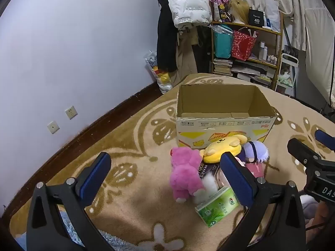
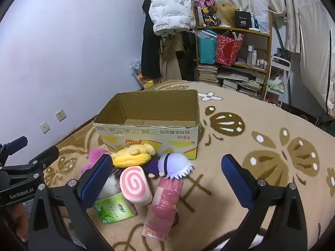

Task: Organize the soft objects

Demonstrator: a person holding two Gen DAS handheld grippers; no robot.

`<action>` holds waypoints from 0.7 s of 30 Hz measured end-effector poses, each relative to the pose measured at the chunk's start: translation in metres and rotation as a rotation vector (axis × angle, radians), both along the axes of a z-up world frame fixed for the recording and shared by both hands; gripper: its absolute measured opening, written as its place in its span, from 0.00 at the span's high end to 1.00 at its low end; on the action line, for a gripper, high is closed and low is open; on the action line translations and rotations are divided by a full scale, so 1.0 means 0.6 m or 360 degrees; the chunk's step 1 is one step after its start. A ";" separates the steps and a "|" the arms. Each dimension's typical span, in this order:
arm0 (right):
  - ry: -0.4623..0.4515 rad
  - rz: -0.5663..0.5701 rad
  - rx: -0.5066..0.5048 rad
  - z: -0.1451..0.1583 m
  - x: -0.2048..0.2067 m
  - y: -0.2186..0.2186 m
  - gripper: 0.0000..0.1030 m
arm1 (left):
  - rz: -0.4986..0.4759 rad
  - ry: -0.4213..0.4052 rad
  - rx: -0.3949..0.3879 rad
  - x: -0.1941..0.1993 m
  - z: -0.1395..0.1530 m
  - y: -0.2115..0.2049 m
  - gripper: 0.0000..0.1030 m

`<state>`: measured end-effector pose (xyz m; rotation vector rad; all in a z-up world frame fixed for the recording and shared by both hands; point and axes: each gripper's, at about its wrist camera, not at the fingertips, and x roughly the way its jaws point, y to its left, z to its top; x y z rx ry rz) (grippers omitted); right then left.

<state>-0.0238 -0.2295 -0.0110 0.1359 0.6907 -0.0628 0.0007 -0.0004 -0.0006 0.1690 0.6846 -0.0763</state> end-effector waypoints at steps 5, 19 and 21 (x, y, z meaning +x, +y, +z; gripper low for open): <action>-0.0007 -0.0003 0.0007 0.000 0.000 0.000 0.00 | -0.0039 0.0015 -0.0061 -0.003 0.010 0.005 0.00; 0.0013 -0.0006 -0.0001 -0.003 0.003 -0.001 0.00 | -0.0028 0.0002 -0.0023 0.000 -0.006 -0.006 0.00; 0.0015 -0.0009 -0.0002 -0.004 0.003 0.000 0.00 | -0.0027 0.0008 -0.0022 0.001 -0.008 -0.006 0.00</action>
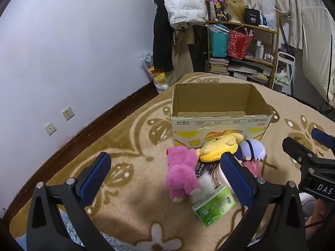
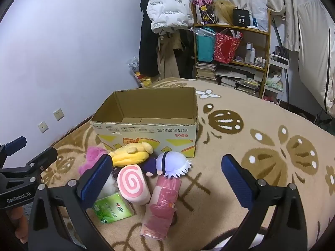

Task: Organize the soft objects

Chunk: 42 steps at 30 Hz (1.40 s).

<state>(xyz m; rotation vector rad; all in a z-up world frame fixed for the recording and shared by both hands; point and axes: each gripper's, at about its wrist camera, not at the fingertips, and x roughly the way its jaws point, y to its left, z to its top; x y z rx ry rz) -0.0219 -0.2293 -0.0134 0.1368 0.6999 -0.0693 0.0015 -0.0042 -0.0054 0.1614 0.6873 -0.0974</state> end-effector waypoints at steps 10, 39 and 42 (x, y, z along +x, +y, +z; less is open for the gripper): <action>0.0001 -0.0015 -0.0011 0.001 -0.001 -0.004 0.00 | -0.0003 0.0006 0.0008 0.001 -0.002 0.001 0.00; 0.0016 0.0000 -0.0044 0.004 0.003 0.003 0.00 | -0.0007 0.0015 0.0012 -0.001 -0.004 0.000 0.00; 0.0015 0.0000 -0.0051 0.003 0.003 0.004 0.00 | -0.0008 0.0016 0.0011 0.000 -0.004 0.000 0.00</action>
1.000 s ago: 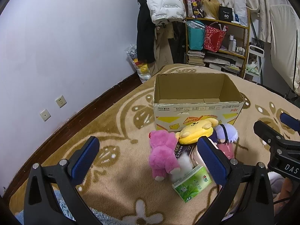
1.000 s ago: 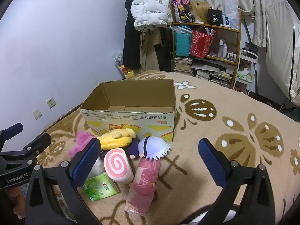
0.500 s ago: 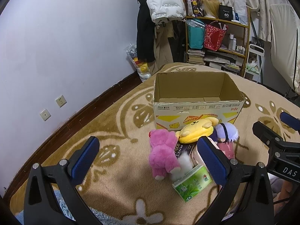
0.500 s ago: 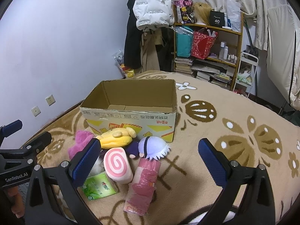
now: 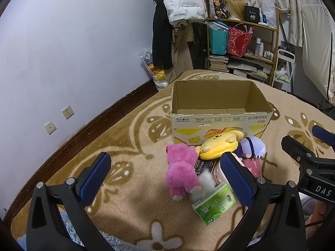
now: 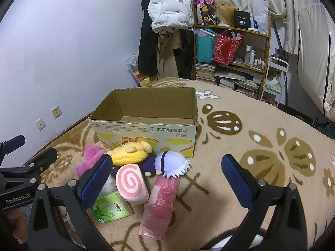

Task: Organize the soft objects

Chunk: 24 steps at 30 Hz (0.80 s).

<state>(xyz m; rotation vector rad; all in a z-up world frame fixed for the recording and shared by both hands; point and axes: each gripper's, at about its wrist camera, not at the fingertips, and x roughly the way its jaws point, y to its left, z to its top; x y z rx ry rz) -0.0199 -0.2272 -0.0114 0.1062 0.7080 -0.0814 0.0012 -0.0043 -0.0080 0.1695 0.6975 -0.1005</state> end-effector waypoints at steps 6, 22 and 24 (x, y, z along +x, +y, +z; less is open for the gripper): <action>0.0002 0.0001 0.0003 -0.002 0.000 0.001 0.00 | 0.0001 0.0000 0.0002 -0.001 -0.001 0.001 0.00; 0.0004 0.0001 0.0003 -0.001 0.000 0.000 0.00 | 0.0001 0.0006 0.0007 -0.001 -0.003 -0.001 0.00; 0.0004 0.0002 0.0002 -0.001 0.000 0.001 0.00 | 0.0001 0.0006 0.0007 0.000 -0.003 -0.001 0.00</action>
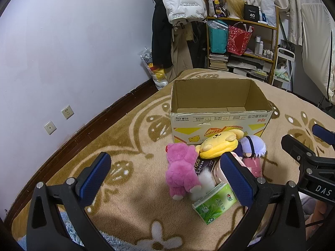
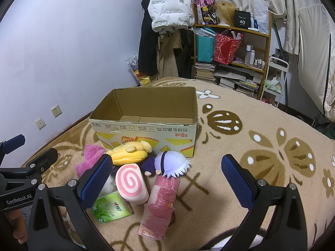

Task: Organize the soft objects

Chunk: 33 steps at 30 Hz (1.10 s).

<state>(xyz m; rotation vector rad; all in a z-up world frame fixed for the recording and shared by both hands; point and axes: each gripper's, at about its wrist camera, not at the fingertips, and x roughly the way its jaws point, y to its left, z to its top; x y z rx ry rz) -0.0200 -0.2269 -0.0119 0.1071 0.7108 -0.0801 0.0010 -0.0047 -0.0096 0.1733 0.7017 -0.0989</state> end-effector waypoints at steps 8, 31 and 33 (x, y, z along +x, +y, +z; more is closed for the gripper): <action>0.0000 -0.0001 -0.0001 0.000 0.000 0.000 0.00 | -0.0001 0.0001 -0.0001 0.000 0.000 0.000 0.00; 0.0102 0.0130 0.0160 -0.032 0.059 0.009 0.00 | 0.0057 0.0311 -0.0151 0.078 -0.029 0.020 0.00; 0.0130 0.0141 0.0190 -0.039 0.071 0.007 0.00 | 0.0082 0.0349 -0.0169 0.098 -0.035 0.026 0.00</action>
